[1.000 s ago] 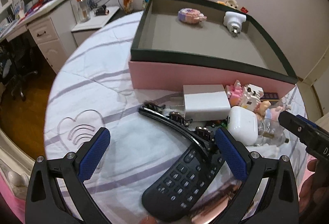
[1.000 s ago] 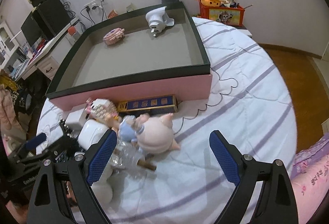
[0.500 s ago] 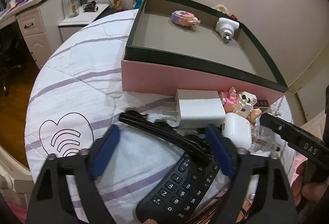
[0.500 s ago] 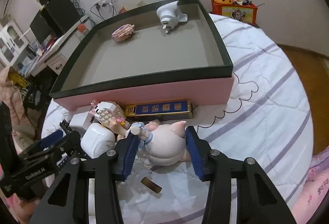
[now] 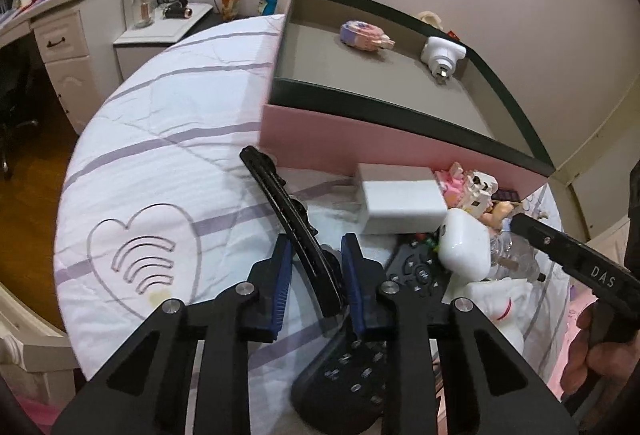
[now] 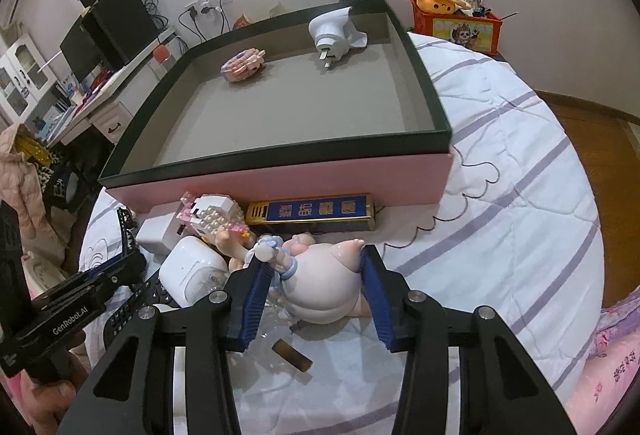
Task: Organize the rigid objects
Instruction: 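Grasp the black hair clip with the left gripper while the right gripper grasps the pig doll, then lift the hair clip with the left gripper while the right gripper lifts the pig doll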
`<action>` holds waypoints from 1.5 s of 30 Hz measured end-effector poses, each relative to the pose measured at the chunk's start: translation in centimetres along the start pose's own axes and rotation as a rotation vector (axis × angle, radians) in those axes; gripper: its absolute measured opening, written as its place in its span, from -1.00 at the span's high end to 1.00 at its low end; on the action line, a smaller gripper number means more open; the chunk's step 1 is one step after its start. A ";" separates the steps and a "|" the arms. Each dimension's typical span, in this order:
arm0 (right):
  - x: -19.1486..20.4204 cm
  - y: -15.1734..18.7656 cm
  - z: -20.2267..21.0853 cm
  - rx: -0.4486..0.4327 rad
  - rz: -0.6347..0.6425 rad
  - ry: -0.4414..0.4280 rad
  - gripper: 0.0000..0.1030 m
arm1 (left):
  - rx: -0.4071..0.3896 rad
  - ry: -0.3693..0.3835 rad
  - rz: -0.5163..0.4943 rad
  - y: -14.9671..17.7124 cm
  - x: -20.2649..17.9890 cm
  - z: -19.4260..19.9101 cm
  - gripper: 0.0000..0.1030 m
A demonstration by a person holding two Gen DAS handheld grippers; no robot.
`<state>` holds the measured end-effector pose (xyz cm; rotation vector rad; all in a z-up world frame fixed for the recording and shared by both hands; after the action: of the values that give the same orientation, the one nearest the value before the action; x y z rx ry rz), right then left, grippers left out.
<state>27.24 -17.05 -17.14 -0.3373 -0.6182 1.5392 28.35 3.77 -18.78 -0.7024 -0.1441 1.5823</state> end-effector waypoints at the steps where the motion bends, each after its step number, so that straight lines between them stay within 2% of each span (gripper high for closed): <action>1: -0.1 0.0 0.2 -0.003 -0.001 0.003 0.11 | -0.002 -0.002 0.002 0.0 0.3 0.1 0.54; 13: -1.8 0.2 3.2 -0.045 -0.019 0.042 0.11 | -0.039 0.000 -0.001 -0.5 1.2 1.8 0.63; 26: -1.8 -0.4 6.1 -0.103 -0.013 0.050 0.11 | -0.094 0.002 -0.010 -1.2 1.5 4.1 0.68; 34: -1.6 -0.2 6.5 -0.107 -0.011 0.046 0.11 | -0.119 0.007 -0.019 -1.4 1.3 5.1 0.68; 39: -1.5 -0.3 6.5 -0.106 -0.008 0.043 0.11 | -0.097 0.015 0.012 -1.5 1.8 4.0 0.69; 45: -1.6 -0.3 6.8 -0.109 -0.009 0.047 0.11 | -0.148 0.013 -0.018 -2.0 1.1 5.6 0.69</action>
<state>23.75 -19.81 -11.78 -0.4515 -0.6677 1.4878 27.26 6.85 -13.68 -0.8240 -0.2592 1.5610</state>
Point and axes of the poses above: each gripper's, at about its wrist camera, not at the fingertips, and z roughly against the way its jaws point, x to its left, y to its underside, the point moved 8 cm from there along -z, roughly the way its jaws point, and after that the axes turned 9 degrees about z, right-handed, at the moved point
